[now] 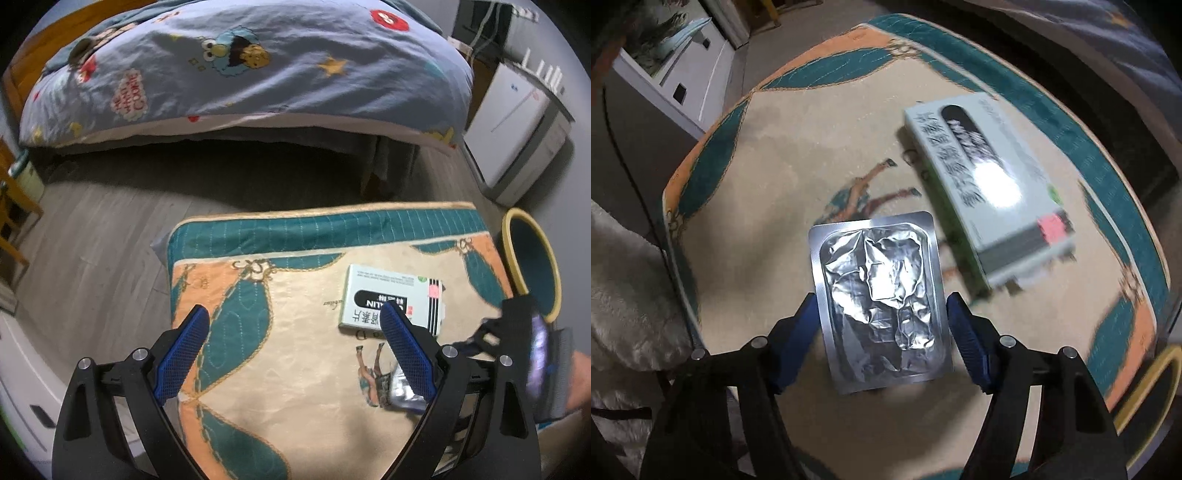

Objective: Collect trash
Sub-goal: 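Grasp the foil blister pack with the right tool while the left tool grasps the COLTALIN box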

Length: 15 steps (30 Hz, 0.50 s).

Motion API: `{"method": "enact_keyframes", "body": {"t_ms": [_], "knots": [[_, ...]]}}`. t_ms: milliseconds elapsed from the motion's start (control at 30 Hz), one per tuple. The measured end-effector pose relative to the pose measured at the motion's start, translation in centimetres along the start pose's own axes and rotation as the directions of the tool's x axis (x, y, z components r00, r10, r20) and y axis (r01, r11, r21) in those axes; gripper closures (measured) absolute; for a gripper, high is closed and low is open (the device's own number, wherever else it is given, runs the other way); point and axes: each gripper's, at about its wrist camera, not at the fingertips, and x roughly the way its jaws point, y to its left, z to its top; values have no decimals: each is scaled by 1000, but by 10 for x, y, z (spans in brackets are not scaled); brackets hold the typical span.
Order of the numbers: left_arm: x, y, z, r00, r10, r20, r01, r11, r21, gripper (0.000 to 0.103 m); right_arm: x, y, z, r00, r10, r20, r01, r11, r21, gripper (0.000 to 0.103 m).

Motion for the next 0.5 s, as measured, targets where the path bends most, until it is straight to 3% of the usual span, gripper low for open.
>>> {"method": "enact_keyframes", "body": {"t_ms": [167, 333, 400, 500], "knots": [[19, -21, 4, 999, -17, -27, 20, 993, 112, 10, -38, -22, -20, 1000, -11, 27, 7, 992, 124, 34], [46, -55, 5, 993, -79, -83, 97, 964, 248, 10, -96, -59, -48, 991, -81, 109, 35, 929, 369, 34], [58, -72, -1, 991, -76, -114, 110, 936, 335, 10, -114, -73, -58, 984, -99, 151, 27, 908, 417, 34], [82, -99, -16, 989, 8, -144, 68, 853, 517, 10, -124, -82, -69, 975, -105, 195, 4, 889, 457, 34]]}}
